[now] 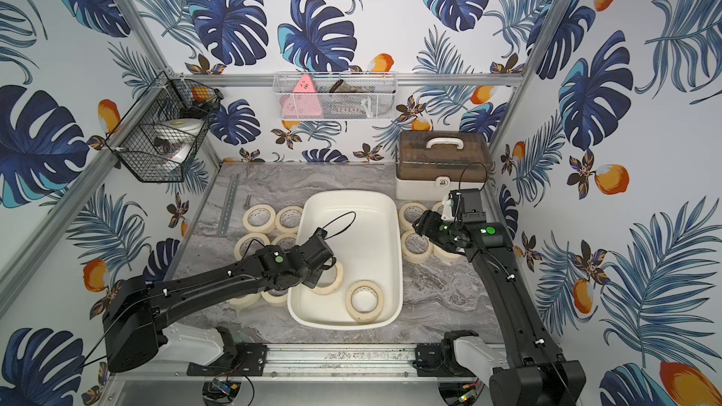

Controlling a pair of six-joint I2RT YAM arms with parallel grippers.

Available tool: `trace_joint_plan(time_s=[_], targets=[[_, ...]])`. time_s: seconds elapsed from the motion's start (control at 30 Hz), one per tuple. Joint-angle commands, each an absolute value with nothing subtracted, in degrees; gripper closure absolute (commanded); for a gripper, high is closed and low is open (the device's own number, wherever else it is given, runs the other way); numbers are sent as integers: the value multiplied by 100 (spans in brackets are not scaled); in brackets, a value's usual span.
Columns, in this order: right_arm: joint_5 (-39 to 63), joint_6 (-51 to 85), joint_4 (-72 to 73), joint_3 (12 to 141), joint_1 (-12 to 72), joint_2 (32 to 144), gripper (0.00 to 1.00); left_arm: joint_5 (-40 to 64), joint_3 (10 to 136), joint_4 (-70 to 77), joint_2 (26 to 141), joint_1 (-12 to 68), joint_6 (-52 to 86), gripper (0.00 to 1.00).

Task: Take out the art tape in the storage box
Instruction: Pick up the art tape from the storage box, then place the art tape at the center of the board.

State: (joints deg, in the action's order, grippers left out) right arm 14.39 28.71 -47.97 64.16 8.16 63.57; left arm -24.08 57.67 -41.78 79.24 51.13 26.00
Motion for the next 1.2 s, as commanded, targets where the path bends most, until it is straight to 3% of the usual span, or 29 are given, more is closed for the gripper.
trace_joint_plan(time_s=[0.0,0.3,0.93,1.17], targets=[[1243,2963,-4787,6469,1077,6358,30,-2613,6048,-4518,7862,5116,3111,91],[1090,3267,-4614,6353,1943,6133,30,-2221,6913,-4817,8277,5127,3975,92],[174,3151,-4488,6114,3158,6125,28,-1364,9239,-4818,10199,5508,3815,90],[-703,3114,-4586,6098,3699,6329,30,-1231,9612,-4873,10511,5559,3832,91]])
